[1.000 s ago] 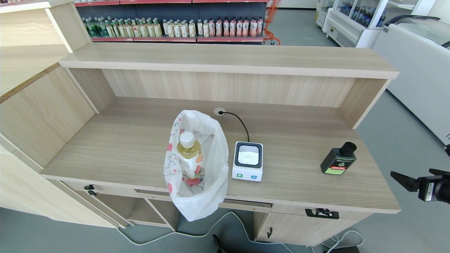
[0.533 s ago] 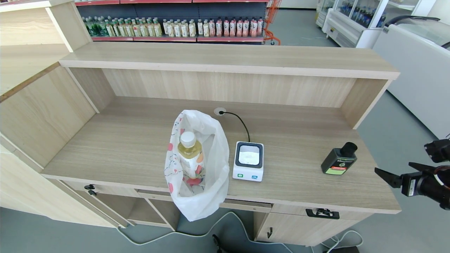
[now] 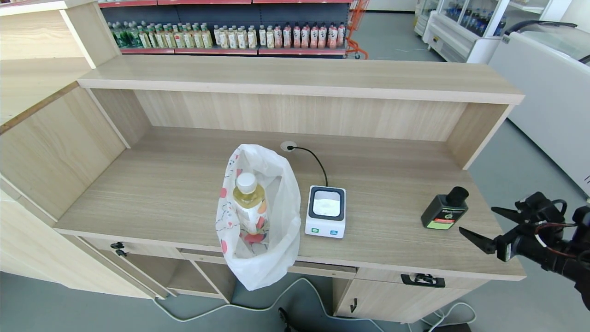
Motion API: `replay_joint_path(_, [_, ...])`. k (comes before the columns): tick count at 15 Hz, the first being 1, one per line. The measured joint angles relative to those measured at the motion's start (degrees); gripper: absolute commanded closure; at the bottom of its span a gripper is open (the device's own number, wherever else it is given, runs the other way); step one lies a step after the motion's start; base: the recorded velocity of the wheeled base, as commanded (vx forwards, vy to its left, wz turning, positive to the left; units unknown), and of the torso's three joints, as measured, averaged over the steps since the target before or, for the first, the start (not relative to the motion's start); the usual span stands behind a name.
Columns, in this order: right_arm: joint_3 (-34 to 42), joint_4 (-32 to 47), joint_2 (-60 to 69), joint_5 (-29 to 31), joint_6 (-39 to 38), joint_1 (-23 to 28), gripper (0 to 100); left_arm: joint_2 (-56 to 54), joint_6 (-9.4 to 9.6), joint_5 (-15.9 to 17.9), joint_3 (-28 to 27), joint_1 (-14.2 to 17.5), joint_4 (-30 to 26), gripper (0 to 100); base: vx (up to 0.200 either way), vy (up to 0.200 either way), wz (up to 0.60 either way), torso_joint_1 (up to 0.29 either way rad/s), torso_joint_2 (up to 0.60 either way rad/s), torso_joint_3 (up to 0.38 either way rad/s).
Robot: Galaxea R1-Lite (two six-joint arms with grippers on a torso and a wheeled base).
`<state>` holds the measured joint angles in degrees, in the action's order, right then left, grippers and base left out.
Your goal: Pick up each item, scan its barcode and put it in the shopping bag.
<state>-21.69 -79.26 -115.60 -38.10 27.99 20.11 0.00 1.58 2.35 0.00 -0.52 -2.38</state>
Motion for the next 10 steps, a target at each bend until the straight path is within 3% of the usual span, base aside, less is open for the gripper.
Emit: replay_joint_path(10, [-9.92, 0.13, -6.41, -6.95, 2.58, -3.58, 0, 0.00, -0.02, 0.02, 0.00, -0.02, 0.00, 0, 0.000, 0.000, 0.00, 0.000, 0.00, 0.000])
